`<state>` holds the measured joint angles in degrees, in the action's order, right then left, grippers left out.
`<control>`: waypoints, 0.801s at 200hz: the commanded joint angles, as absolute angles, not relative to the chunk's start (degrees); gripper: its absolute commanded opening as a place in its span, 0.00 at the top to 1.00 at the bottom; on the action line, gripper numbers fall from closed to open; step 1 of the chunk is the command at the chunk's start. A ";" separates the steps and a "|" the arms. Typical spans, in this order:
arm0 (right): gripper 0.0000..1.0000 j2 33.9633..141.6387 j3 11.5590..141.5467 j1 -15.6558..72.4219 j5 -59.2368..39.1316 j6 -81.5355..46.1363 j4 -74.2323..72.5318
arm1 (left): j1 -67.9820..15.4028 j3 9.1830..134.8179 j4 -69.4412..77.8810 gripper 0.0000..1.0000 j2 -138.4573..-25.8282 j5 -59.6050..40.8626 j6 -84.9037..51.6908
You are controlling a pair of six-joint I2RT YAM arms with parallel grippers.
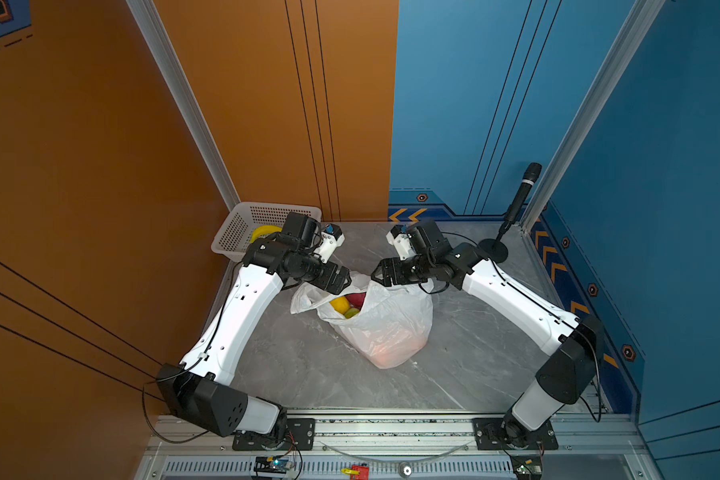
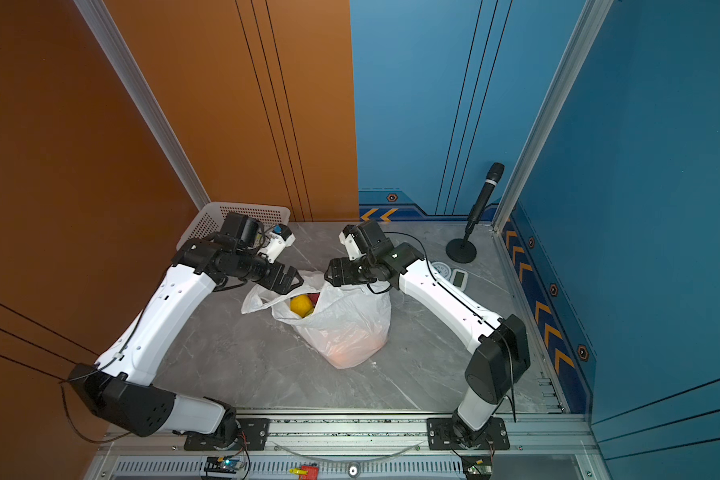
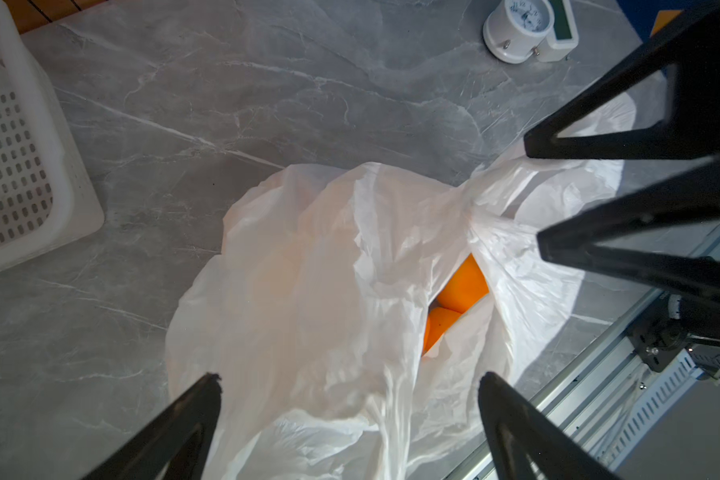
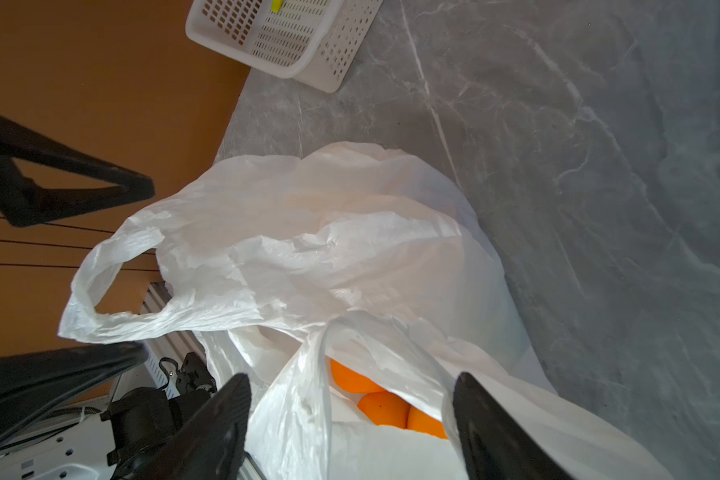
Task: Untie the knot of the plastic bag and take out the fruit
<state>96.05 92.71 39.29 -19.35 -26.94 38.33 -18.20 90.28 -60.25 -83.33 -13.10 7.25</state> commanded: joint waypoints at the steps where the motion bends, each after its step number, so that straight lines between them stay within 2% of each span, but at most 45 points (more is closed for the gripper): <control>1: 0.27 98.60 91.85 39.71 -19.59 -29.53 37.36 | -18.31 89.49 -59.84 0.02 -86.17 -7.72 8.52; 11: 0.32 99.58 91.93 39.88 -19.75 -29.62 37.56 | -18.49 88.92 -58.17 0.00 -87.02 -7.05 8.14; 32: 0.42 100.66 92.11 39.81 -21.27 -29.81 38.91 | -18.80 87.46 -55.10 0.08 -87.99 -9.85 8.01; 42: 0.42 100.42 91.84 39.81 -21.42 -29.79 39.44 | -19.04 87.39 -55.15 0.07 -88.61 -12.54 8.79; 55: 0.39 99.64 90.94 41.73 -20.92 -29.97 39.68 | -19.38 86.99 -55.65 0.00 -89.19 -16.07 9.75; 89: 0.32 96.76 88.55 42.80 -20.66 -30.98 39.68 | -19.59 84.40 -58.06 0.03 -88.75 -14.64 11.14; 108: 0.32 95.17 86.69 43.57 -20.76 -31.76 38.23 | -19.05 82.95 -59.82 0.00 -88.90 -15.26 12.22; 124: 0.35 94.98 85.64 43.97 -20.80 -32.25 37.51 | -19.16 82.74 -61.97 0.06 -89.87 -16.89 13.43; 149: 0.48 95.60 85.88 44.21 -20.83 -32.24 38.42 | -20.53 83.51 -65.74 0.12 -91.88 -17.08 16.13; 152: 0.50 95.53 85.91 44.19 -20.83 -32.25 38.41 | -20.78 83.56 -66.16 0.17 -91.99 -16.68 16.39; 160: 0.56 95.60 85.78 44.21 -20.83 -32.17 38.49 | -21.24 83.78 -66.79 0.21 -92.73 -15.69 16.90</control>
